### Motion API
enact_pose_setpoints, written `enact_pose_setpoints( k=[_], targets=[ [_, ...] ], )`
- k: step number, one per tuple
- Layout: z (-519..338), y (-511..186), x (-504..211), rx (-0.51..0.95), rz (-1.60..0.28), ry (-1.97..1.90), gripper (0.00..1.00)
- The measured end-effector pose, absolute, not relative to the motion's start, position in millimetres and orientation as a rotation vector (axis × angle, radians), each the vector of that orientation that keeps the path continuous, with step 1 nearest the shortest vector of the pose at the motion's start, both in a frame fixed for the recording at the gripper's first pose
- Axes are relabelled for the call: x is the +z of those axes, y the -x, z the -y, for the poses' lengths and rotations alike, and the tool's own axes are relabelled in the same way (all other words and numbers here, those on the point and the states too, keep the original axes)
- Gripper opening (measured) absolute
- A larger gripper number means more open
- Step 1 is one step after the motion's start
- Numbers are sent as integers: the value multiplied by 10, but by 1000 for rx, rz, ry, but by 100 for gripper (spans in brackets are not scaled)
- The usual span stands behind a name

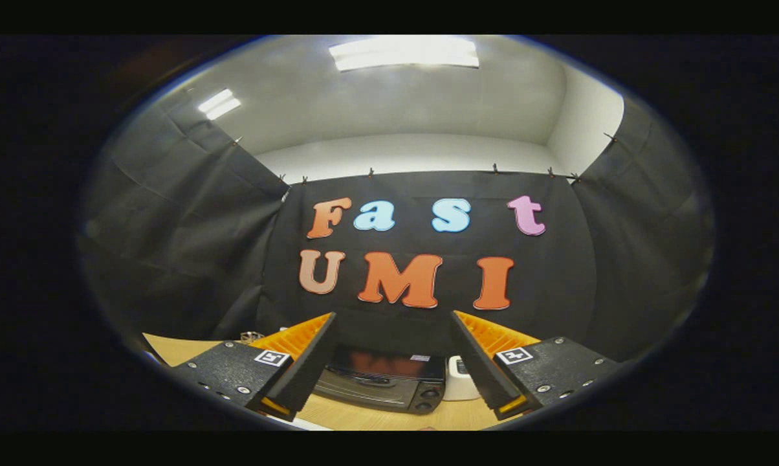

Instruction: Open the toaster oven, put the food inside, and close the toaster oven door.

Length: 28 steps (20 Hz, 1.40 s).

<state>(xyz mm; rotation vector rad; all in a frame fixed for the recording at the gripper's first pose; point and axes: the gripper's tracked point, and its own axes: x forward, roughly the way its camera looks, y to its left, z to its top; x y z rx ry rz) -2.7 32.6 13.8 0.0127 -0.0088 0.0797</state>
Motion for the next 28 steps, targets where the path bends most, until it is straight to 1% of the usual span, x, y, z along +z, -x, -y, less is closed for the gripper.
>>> enact_pose_setpoints(
  k=[13, 21, 28],
  targets=[
    [-447, -275, -230, 55, -65, -41, 100],
    [-613, -638, -857, 42, -160, -30, 100],
    [-757, -989, -1501, 36, -263, -104, 100]
  ],
)
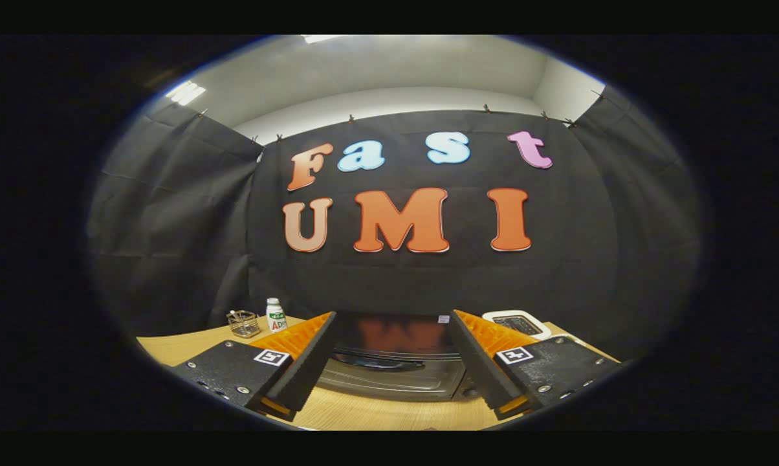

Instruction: Open the toaster oven, put the food inside, and close the toaster oven door.

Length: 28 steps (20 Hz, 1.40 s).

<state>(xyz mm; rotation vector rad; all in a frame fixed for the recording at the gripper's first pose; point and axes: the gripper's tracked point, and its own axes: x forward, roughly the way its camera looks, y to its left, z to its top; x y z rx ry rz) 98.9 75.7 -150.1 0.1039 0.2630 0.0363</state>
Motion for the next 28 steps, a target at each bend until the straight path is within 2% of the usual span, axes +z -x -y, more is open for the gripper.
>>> enact_pose_setpoints(
  k=[4, 16, 20, 22, 23, 25, 28],
  targets=[
    [-879, -1096, -1910, 53, -335, -64, 100],
    [-1129, -1294, -2541, 59, -436, -109, 100],
    [-1169, -1262, -2519, 81, -412, -111, 99],
    [-1238, -1201, -2523, 109, -415, -116, 93],
    [-1248, -1153, -2520, 123, -424, -114, 85],
    [-1287, -1029, -2489, 152, -445, -119, 78],
    [-1300, -856, -2457, 176, -452, -104, 74]
  ],
)
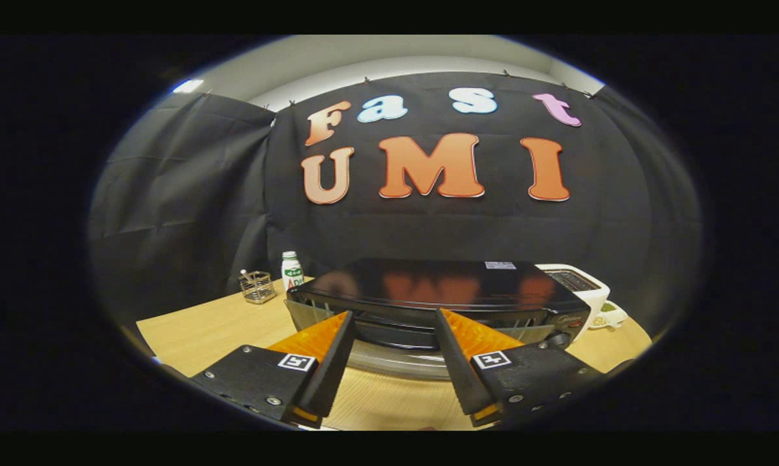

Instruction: Open the toaster oven, put the food inside, and close the toaster oven door.

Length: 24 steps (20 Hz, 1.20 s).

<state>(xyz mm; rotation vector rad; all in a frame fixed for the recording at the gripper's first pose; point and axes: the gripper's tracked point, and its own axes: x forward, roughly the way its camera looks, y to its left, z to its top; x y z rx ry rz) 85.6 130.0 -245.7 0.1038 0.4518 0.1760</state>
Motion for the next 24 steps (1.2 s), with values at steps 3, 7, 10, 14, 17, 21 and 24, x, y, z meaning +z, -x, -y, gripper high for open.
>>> enact_pose_setpoints(
  k=[3, 7, 10, 14, 17, 21, 24],
  targets=[
    [-1325, -605, -2454, 198, -463, -108, 74],
    [-1383, -252, -2500, 254, -508, -162, 74],
    [-1408, -85, -2542, 289, -525, -174, 74],
    [-1428, 83, -2625, 293, -549, -214, 74],
    [-1455, 236, -2693, 302, -575, -234, 73],
    [-1487, 432, -2834, 303, -605, -235, 73],
    [-1538, 541, -2990, 296, -652, -246, 72]
  ],
)
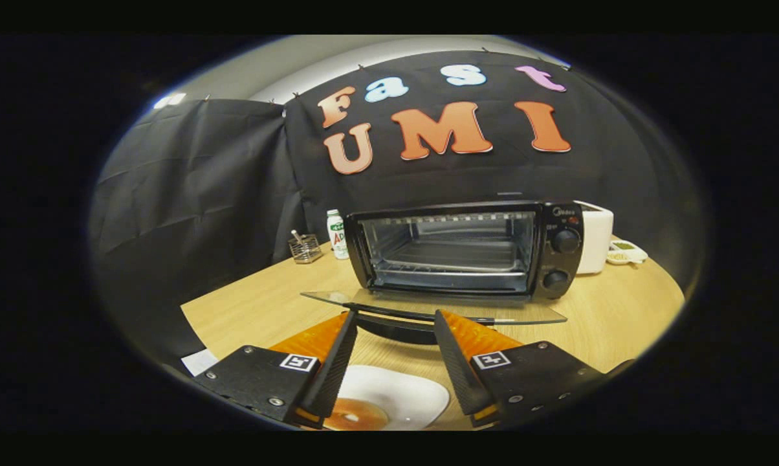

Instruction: Open the toaster oven, put the food inside, and close the toaster oven door.

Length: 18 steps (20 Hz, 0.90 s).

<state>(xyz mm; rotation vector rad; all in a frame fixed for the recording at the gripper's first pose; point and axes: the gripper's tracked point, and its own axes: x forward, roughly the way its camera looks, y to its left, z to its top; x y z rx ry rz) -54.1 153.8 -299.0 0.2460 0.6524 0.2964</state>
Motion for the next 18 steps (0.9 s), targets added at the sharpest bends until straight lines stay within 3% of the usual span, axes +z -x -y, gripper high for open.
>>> enact_pose_setpoints(
  k=[9, 18],
  targets=[
    [-1554, 959, -3475, 275, -836, -322, 65],
    [-1477, 988, -3430, 285, -804, -329, 64]
  ],
)
